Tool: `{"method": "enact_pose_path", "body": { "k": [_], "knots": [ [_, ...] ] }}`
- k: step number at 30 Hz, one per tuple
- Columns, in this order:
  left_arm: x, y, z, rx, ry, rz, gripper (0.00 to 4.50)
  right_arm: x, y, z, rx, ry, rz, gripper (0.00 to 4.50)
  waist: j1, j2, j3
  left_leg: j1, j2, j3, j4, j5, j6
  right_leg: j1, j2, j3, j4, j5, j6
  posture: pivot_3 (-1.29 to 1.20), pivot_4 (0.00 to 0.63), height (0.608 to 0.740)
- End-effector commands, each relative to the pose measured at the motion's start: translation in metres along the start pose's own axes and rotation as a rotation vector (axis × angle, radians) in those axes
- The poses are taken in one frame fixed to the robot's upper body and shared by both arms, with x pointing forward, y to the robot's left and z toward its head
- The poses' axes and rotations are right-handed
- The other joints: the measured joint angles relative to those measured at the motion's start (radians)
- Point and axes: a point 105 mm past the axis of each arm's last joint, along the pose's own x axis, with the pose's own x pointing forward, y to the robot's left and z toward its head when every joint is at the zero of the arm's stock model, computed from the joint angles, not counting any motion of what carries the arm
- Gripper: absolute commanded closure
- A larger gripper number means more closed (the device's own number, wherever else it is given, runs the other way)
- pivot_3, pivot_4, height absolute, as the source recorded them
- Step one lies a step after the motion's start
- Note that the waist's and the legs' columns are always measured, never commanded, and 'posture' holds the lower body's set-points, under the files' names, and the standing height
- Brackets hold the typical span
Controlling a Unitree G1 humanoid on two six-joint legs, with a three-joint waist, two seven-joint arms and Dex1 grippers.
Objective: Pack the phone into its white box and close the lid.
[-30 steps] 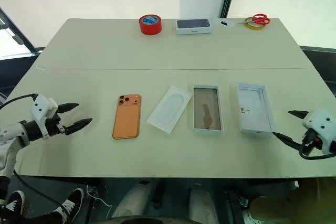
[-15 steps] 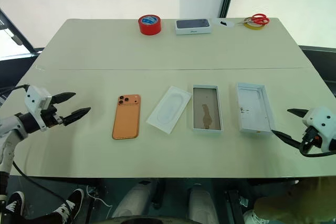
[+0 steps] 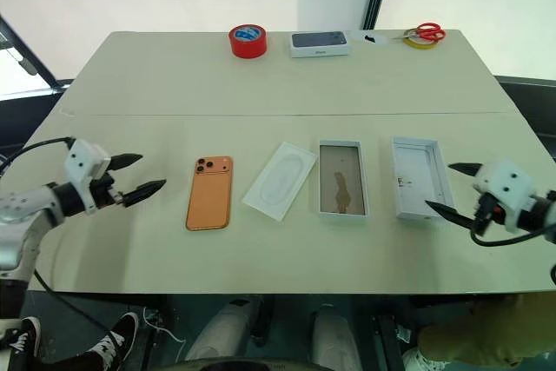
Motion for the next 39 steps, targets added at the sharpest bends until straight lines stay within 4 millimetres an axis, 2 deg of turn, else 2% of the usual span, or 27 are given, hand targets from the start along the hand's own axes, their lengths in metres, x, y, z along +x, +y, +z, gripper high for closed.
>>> {"method": "enact_pose_path", "body": {
  "k": [1, 3, 5, 9, 14, 16, 20, 25, 27, 30, 33, 39],
  "knots": [
    [0.025, -0.008, 0.011, 0.053, 0.038, -0.009, 0.05, 0.024, 0.004, 0.032, -0.061, -0.078, 0.056, 0.02, 0.000, 0.000, 0.000, 0.000, 0.000, 0.000, 0.000, 0.000, 0.000, 0.000, 0.000, 0.000, 0.000, 0.000, 0.000, 0.00, 0.150, 0.740],
    [0.044, -0.013, 0.018, 0.013, 0.025, -0.018, 0.05, 0.036, 0.006, 0.048, -0.111, -0.119, 0.078, 0.02, 0.003, 0.000, 0.000, 0.000, 0.000, 0.000, 0.000, 0.000, 0.000, 0.000, 0.000, 0.000, -0.001, 0.002, 0.003, 0.00, 0.150, 0.740],
    [0.063, -0.030, 0.026, -0.091, 0.008, -0.089, 0.05, 0.046, 0.011, 0.064, -0.138, -0.156, 0.128, 0.02, 0.005, -0.001, 0.000, -0.001, 0.000, 0.000, 0.000, 0.000, 0.000, 0.000, 0.000, -0.001, -0.001, 0.002, 0.004, 0.00, 0.150, 0.740],
    [0.091, -0.057, 0.039, -0.322, 0.012, -0.193, 0.05, 0.052, 0.015, 0.078, -0.233, -0.155, 0.180, 0.02, 0.005, -0.002, 0.001, -0.002, -0.001, -0.001, 0.003, 0.000, 0.000, 0.000, 0.000, -0.002, 0.000, 0.002, 0.005, 0.00, 0.150, 0.740],
    [0.105, -0.088, 0.051, -0.470, 0.059, -0.343, 0.05, 0.055, 0.020, 0.080, -0.255, -0.167, 0.187, 0.02, -0.003, -0.002, 0.001, -0.002, -0.001, -0.002, 0.005, 0.000, 0.000, 0.001, 0.001, -0.002, 0.001, 0.002, 0.005, 0.00, 0.150, 0.740],
    [0.110, -0.089, 0.054, -0.588, 0.072, -0.352, 0.05, 0.056, 0.021, 0.077, -0.251, -0.163, 0.181, 0.02, -0.002, -0.002, 0.001, -0.002, -0.001, -0.002, 0.005, 0.001, 0.000, 0.001, 0.001, -0.003, 0.001, 0.002, 0.005, 0.00, 0.150, 0.740],
    [0.115, -0.100, 0.051, -0.689, 0.116, -0.407, 0.05, 0.054, 0.023, 0.074, -0.244, -0.154, 0.169, 0.02, 0.000, -0.002, 0.001, -0.002, -0.001, -0.003, 0.008, 0.001, 0.000, 0.003, 0.001, -0.003, 0.001, 0.002, 0.005, 0.00, 0.150, 0.740],
    [0.122, -0.106, 0.042, -0.720, 0.175, -0.405, 0.05, 0.052, 0.024, 0.075, -0.255, -0.155, 0.151, 0.02, 0.001, -0.003, 0.001, -0.002, -0.001, -0.003, 0.009, 0.000, 0.000, 0.003, 0.001, -0.003, 0.001, 0.002, 0.005, 0.00, 0.150, 0.740],
    [0.123, -0.107, 0.044, -0.738, 0.157, -0.425, 0.05, 0.052, 0.023, 0.076, -0.254, -0.155, 0.143, 0.02, 0.002, -0.002, 0.001, -0.002, -0.001, -0.003, 0.010, 0.000, 0.000, 0.004, 0.001, -0.003, 0.001, 0.002, 0.005, 0.00, 0.150, 0.740],
    [0.127, -0.109, 0.037, -0.701, 0.174, -0.411, 0.05, 0.051, 0.024, 0.077, -0.252, -0.157, 0.139, 0.02, 0.004, -0.002, 0.001, -0.002, -0.001, -0.003, 0.010, 0.000, 0.000, 0.004, 0.001, -0.004, 0.001, 0.002, 0.005, 0.00, 0.150, 0.740],
    [0.129, -0.112, 0.033, -0.719, 0.171, -0.408, 0.89, 0.051, 0.023, 0.077, -0.248, -0.155, 0.127, 0.00, 0.004, -0.003, 0.001, -0.002, -0.001, -0.003, 0.011, 0.000, 0.000, 0.005, 0.001, -0.004, 0.001, 0.002, 0.005, 0.00, 0.150, 0.740],
    [0.130, -0.117, 0.030, -0.768, 0.172, -0.411, 3.88, 0.051, 0.024, 0.075, -0.246, -0.148, 0.130, 0.00, 0.004, -0.003, 0.001, -0.002, -0.001, -0.003, 0.011, 0.000, 0.000, 0.005, 0.001, -0.004, 0.001, 0.002, 0.005, 0.00, 0.150, 0.740]
  ]
}}
